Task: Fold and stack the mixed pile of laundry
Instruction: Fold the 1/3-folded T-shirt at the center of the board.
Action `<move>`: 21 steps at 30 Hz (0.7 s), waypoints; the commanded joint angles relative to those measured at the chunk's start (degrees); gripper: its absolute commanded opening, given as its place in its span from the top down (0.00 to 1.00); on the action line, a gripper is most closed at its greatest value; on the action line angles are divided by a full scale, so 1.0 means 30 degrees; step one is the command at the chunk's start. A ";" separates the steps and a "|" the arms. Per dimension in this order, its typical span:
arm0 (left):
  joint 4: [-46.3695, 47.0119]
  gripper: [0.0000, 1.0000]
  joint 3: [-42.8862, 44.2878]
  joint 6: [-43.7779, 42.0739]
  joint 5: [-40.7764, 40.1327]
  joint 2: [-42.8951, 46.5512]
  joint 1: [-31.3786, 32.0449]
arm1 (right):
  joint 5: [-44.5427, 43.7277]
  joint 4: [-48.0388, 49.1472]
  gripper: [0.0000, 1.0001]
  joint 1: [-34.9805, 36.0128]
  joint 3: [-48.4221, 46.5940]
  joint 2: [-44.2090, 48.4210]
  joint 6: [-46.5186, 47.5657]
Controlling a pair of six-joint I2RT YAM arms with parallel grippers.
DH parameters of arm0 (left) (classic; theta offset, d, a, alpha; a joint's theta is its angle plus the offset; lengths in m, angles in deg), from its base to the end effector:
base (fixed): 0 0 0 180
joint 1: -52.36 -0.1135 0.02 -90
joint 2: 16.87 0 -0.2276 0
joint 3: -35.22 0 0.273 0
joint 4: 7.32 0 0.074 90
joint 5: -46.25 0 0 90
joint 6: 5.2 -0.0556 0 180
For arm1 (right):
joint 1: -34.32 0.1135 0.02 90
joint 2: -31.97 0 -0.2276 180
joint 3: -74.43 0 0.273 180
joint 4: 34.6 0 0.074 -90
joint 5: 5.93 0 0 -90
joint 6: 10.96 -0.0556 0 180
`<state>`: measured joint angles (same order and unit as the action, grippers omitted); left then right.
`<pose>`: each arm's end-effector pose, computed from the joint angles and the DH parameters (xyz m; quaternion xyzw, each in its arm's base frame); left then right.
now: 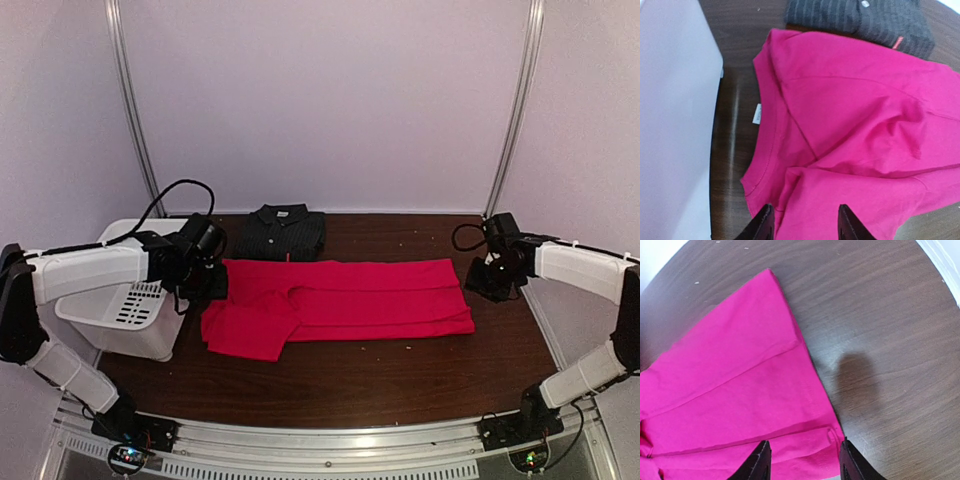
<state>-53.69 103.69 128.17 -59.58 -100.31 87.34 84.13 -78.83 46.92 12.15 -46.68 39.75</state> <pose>0.2700 -0.1704 0.1572 -0.1042 0.9546 -0.0514 0.2743 0.2935 0.0657 0.1468 0.2231 0.9412 0.1115 0.2280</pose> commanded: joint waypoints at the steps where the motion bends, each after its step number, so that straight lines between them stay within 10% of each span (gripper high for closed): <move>1: 0.1380 0.55 -0.0314 -0.2199 0.2259 0.1465 0.0469 | 0.3272 0.1024 0.51 -0.0106 0.0655 0.1716 0.2022; 21: 0.5767 0.52 0.4116 -0.1025 0.5942 -0.6737 0.6166 | 0.7679 0.5582 0.52 0.0048 0.4622 0.0391 0.0002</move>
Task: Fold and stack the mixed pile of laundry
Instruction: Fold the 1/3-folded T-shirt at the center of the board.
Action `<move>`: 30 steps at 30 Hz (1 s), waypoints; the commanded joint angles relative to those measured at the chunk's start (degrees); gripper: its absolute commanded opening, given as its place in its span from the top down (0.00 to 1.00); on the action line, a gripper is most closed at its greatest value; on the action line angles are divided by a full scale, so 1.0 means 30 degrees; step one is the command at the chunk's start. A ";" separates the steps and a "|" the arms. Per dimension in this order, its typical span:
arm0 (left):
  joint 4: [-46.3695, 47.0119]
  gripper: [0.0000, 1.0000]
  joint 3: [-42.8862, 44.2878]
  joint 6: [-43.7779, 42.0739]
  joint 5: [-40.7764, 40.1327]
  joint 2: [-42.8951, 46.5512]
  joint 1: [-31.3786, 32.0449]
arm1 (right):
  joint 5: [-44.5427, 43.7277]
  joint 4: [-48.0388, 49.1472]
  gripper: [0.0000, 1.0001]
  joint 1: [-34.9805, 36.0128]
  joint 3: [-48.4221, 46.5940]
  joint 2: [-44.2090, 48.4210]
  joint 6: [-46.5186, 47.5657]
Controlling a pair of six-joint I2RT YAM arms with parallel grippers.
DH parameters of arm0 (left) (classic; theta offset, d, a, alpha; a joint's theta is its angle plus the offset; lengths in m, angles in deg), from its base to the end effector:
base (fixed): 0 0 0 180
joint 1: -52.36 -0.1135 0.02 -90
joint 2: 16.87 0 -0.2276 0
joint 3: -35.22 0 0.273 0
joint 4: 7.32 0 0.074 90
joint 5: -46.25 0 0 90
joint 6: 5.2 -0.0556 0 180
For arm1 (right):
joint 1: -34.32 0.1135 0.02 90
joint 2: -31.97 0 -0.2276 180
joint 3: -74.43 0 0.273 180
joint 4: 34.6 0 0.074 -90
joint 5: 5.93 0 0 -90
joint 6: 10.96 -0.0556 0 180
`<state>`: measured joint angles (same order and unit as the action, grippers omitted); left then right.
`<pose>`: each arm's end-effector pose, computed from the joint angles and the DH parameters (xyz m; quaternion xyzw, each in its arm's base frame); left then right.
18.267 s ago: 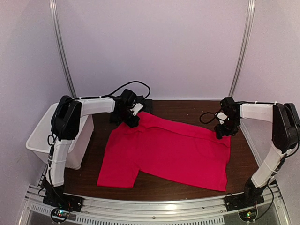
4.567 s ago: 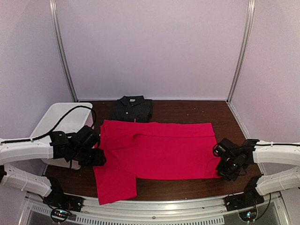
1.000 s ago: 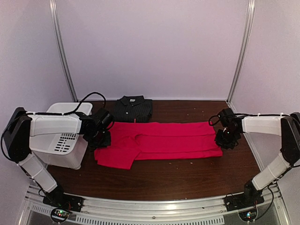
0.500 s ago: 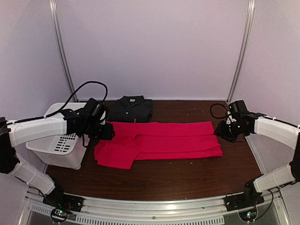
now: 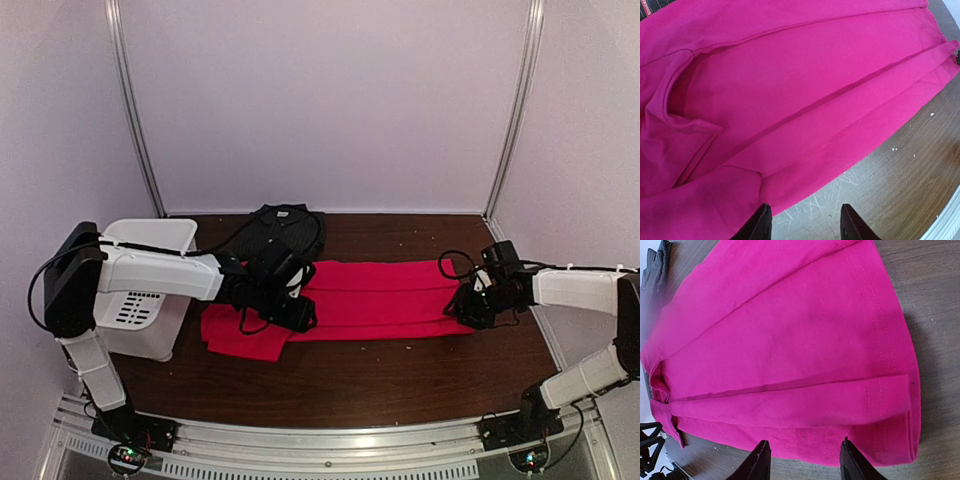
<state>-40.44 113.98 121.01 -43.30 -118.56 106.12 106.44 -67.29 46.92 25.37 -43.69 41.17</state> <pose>0.2302 -0.3147 0.1225 0.1470 0.9451 -0.2090 0.2038 0.2606 0.0799 0.1039 0.1568 0.9343 0.2800 0.1552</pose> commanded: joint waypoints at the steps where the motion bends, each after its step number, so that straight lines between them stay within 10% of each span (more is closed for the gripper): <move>1: 0.1369 0.52 0.0684 0.1692 0.0424 -0.0862 -0.0079 | 0.0266 0.1920 0.52 0.0048 0.0169 -0.0857 -0.0509; 30: 0.1827 0.46 0.2479 0.1254 -0.0551 -0.3819 -0.3136 | -0.0741 0.2825 0.51 -0.0995 -0.2324 -0.5104 -0.0100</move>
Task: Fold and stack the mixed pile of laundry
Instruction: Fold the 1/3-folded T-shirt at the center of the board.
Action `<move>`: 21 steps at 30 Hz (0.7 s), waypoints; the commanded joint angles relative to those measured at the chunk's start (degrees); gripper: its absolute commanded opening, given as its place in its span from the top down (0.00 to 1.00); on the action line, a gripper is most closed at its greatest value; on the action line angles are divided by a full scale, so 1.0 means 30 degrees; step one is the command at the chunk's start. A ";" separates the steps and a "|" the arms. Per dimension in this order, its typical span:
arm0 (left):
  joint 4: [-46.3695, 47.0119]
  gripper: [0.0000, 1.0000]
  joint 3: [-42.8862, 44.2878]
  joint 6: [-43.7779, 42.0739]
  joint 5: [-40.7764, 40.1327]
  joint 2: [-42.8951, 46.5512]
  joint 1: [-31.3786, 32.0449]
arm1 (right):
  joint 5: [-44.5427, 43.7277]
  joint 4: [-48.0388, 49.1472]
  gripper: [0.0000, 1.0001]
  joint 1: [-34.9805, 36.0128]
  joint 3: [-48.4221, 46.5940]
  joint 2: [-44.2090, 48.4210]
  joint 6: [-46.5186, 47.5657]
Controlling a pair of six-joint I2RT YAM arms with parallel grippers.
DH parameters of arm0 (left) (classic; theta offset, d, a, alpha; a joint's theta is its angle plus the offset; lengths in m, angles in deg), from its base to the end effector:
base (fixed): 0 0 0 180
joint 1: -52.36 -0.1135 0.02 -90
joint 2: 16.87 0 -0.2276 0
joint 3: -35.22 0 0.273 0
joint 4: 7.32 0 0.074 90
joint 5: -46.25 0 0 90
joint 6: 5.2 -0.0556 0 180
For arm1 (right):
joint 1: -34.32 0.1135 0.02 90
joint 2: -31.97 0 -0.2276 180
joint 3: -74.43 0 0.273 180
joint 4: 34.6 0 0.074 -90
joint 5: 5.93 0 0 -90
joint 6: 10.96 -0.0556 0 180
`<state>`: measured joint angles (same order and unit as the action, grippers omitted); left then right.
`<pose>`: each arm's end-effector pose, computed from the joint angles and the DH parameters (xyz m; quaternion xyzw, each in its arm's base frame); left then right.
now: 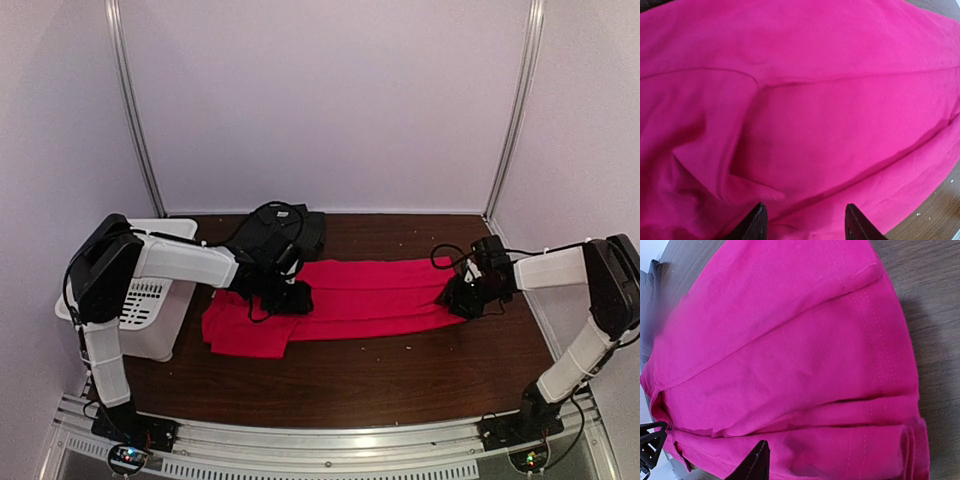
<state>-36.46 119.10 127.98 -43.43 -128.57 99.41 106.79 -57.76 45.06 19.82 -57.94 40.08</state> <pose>0.2834 -0.3049 0.0889 0.0332 0.9581 -0.2034 0.1988 0.2986 0.0785 0.0766 0.1781 0.9281 0.2840 0.1621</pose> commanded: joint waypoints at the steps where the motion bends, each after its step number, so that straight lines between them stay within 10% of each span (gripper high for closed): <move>1: 0.0506 0.46 0.1009 -0.1258 -0.0515 -0.0645 -0.1065 | -0.0955 -0.0537 0.49 -0.0426 -0.0524 -0.0382 0.0333; 21: -0.2229 0.38 0.1876 -1.0589 -0.1486 0.0860 0.0371 | 0.1073 -0.3247 0.49 -0.0599 -0.0645 0.2400 0.2512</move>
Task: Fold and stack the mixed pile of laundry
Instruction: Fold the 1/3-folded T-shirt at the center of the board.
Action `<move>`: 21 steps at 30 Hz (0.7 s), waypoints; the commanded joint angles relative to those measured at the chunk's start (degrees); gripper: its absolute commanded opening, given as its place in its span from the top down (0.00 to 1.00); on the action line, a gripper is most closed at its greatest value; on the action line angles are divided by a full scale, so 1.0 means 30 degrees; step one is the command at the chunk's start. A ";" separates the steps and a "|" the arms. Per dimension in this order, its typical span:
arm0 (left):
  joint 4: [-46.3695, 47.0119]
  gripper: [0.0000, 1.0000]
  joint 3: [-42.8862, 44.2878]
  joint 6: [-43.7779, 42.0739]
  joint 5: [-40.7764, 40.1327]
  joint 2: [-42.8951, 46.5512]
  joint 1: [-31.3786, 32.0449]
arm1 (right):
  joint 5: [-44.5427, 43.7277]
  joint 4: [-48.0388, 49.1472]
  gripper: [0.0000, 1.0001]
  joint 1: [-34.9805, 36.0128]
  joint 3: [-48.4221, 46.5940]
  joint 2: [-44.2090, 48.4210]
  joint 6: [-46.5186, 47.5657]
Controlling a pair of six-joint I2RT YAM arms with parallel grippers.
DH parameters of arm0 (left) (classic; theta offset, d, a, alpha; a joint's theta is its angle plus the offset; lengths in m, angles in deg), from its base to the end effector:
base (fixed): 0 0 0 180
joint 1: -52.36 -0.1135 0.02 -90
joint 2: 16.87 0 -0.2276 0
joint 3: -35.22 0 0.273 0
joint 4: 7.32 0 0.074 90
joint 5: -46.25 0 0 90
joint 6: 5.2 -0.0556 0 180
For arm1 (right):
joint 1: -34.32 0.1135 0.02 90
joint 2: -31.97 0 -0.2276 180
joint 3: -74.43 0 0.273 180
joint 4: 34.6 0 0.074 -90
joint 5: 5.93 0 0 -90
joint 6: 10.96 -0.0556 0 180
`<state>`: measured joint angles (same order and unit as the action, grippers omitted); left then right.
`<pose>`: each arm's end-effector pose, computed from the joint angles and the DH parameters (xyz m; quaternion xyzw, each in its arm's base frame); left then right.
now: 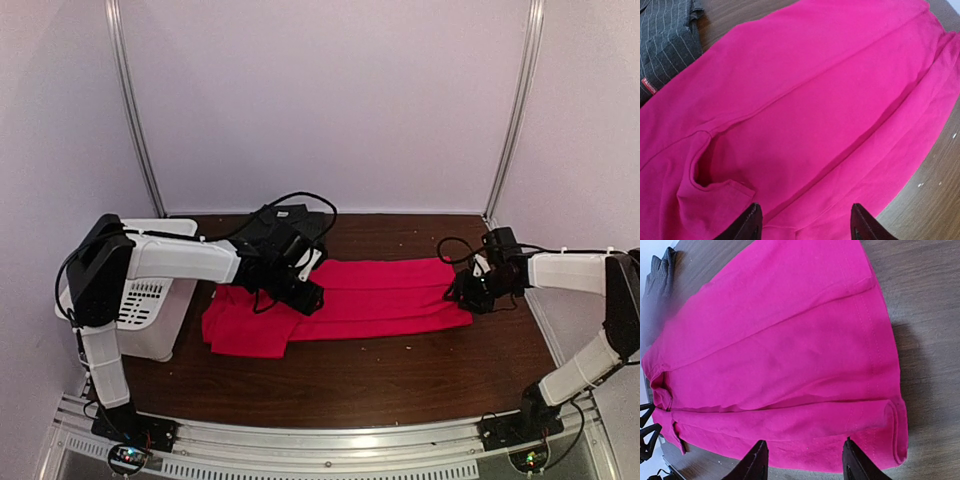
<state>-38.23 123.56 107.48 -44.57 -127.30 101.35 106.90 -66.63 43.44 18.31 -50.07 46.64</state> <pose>0.2830 -0.3243 0.1206 0.2136 0.9239 -0.1803 0.2612 0.2933 0.0689 0.1134 0.1366 0.9338 0.2738 0.1856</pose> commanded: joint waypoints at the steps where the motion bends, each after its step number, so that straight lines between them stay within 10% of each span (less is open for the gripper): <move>1: -0.2043 0.38 0.0415 -0.4575 -0.1304 0.0411 -0.0276 | 0.1341 -0.0213 0.49 -0.0047 -0.0083 -0.0196 0.0256; 21: -0.6187 0.34 0.3875 -0.9944 -0.0848 -0.3265 -0.0100 | 0.1907 0.2900 0.46 0.0265 -0.0234 -0.3117 -0.1024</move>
<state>-53.84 132.74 80.40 -47.19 -134.17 100.80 112.63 -60.27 43.99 19.56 -57.83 44.12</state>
